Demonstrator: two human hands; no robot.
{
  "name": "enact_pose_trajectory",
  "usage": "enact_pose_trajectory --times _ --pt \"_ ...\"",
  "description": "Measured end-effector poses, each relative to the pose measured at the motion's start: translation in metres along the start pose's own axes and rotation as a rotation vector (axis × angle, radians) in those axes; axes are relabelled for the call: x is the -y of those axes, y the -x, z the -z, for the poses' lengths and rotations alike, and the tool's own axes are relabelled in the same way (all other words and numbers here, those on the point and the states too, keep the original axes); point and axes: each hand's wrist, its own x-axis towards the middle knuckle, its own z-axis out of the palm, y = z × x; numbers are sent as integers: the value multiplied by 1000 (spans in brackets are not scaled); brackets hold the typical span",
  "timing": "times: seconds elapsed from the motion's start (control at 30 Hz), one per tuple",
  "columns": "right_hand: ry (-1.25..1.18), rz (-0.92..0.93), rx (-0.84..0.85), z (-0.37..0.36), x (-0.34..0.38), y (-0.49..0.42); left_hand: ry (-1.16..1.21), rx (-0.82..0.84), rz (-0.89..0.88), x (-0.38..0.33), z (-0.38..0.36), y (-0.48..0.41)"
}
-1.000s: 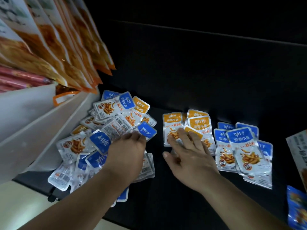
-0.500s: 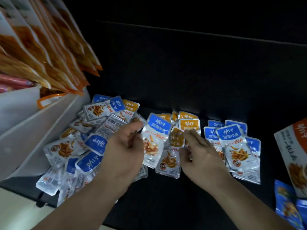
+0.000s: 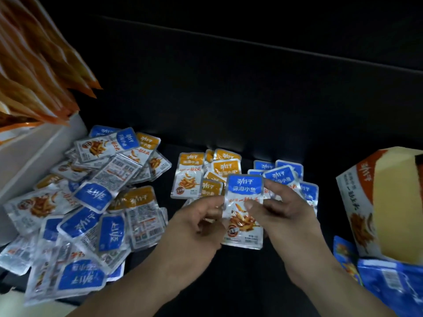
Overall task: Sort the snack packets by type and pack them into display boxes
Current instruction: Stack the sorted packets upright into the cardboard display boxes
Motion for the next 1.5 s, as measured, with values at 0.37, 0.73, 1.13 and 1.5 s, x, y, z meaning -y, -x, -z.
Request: enact_pose_trajectory --times 0.37,0.73,1.13,1.5 --pt "654 288 -396 40 -19 -68 -116 -98 -19 9 4 -4" --pt "978 610 -282 2 -29 -53 -915 -192 -368 63 66 19" --pt "1213 448 344 -76 -40 -18 -1257 -132 -357 84 115 12" --pt "1274 471 302 -77 -19 -16 -868 -396 -582 60 122 31"
